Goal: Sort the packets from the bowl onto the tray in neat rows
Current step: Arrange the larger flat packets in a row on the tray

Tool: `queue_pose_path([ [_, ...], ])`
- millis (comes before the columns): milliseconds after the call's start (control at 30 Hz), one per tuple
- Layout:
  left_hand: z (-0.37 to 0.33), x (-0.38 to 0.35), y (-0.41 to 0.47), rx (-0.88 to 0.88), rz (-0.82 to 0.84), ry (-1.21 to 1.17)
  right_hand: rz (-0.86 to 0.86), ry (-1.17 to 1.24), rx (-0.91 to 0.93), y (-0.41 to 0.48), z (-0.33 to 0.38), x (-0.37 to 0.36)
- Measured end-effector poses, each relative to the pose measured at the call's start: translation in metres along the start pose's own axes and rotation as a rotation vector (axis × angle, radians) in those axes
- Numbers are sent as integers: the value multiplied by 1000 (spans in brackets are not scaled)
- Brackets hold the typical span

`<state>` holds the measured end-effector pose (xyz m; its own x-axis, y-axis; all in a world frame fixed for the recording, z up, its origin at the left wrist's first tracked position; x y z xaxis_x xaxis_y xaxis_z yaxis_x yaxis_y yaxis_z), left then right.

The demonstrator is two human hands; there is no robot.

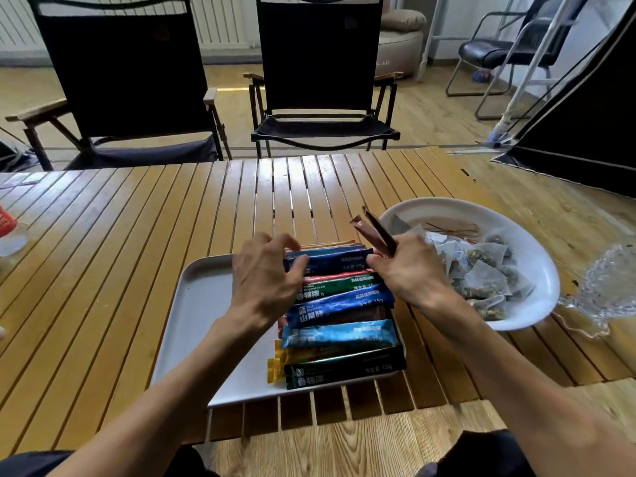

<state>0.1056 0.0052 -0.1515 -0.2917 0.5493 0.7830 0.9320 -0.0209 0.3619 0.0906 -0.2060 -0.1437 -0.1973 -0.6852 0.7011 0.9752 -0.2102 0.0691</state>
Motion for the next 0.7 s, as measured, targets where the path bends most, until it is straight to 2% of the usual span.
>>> queue_pose_path([
  [133,-23,-7,-3,-248,102,41,-25,57,-3,2,1,5],
  [233,-26,-14,-7,-273,192,64,-13,268,-90,3,-3,11],
  [300,-28,-12,-8,-281,177,68,21,473,-191,1,-6,14],
  [400,-30,4,-8,-255,40,-12,31,722,-263,-7,-4,21],
  [467,-32,14,-8,-237,-4,-108,17,723,-253,-12,-2,25],
  [633,-46,19,-21,-116,219,-451,124,857,-193,-26,10,21],
  [700,-50,16,-30,-13,313,-597,139,871,-177,-28,13,18],
])
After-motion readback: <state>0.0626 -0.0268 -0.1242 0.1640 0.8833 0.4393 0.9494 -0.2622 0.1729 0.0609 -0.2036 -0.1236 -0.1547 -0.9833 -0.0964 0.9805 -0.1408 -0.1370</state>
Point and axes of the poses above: each hand's wrist, its own y-axis towards the middle knuckle, its own x-axis out of the back of the hand, z = x × y, the point moved 6 cm from there along y, towards the middle knuckle, and after that the axes turned 4 degrees about -z, right-handed, at the moved point
